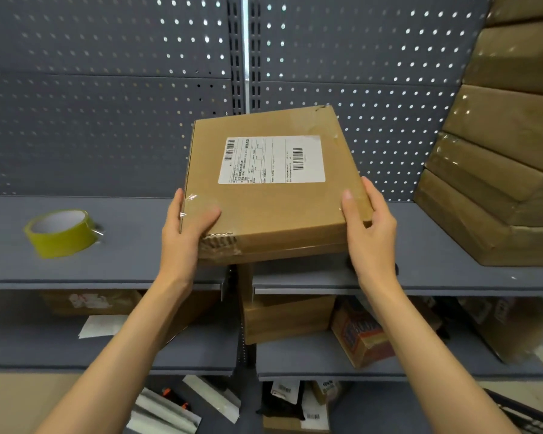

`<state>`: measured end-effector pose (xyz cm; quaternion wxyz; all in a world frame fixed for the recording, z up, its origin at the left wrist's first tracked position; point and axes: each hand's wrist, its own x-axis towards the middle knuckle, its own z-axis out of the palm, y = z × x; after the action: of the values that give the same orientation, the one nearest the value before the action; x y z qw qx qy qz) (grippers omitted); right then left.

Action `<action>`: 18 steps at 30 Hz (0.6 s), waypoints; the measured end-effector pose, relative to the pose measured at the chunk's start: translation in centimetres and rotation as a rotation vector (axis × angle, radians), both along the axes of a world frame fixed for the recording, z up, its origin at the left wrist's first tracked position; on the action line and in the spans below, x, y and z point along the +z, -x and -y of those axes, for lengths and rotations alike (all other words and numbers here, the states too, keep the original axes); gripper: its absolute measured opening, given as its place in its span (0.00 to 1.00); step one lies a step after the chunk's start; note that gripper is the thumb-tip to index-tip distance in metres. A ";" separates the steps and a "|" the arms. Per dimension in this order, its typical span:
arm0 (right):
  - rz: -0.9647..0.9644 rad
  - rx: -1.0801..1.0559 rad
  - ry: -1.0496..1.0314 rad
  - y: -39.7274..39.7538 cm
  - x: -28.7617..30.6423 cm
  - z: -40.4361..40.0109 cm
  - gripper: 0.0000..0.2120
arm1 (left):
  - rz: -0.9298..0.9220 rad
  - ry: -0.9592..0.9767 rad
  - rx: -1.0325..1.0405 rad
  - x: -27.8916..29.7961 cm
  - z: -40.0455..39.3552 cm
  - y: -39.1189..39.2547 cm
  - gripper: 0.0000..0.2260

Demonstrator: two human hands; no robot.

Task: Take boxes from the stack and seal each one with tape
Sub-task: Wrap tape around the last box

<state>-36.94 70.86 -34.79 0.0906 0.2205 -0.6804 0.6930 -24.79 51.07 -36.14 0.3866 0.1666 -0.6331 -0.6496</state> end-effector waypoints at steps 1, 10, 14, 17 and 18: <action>0.005 0.003 0.000 -0.1 0.1 -0.1 0.23 | -0.002 0.026 -0.008 0.0 -0.1 -0.2 0.34; 0.014 -0.076 0.031 -2.8 0.5 -1.1 0.22 | -0.082 0.063 -0.013 1.1 -1.3 -2.0 0.28; 0.005 -0.090 0.052 -4.1 1.3 -0.7 0.21 | -0.095 0.042 -0.001 1.3 -0.8 -3.0 0.30; -0.008 -0.092 0.077 -4.9 2.0 -0.4 0.21 | -0.121 0.035 0.011 1.5 -0.1 -3.6 0.30; -0.009 -0.087 0.087 -5.1 2.2 -0.2 0.21 | -0.133 0.030 0.015 1.6 0.1 -3.8 0.30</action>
<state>-31.83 71.11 -32.54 0.1332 0.1896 -0.6583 0.7162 -20.98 50.94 -34.52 0.4351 0.1219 -0.6143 -0.6469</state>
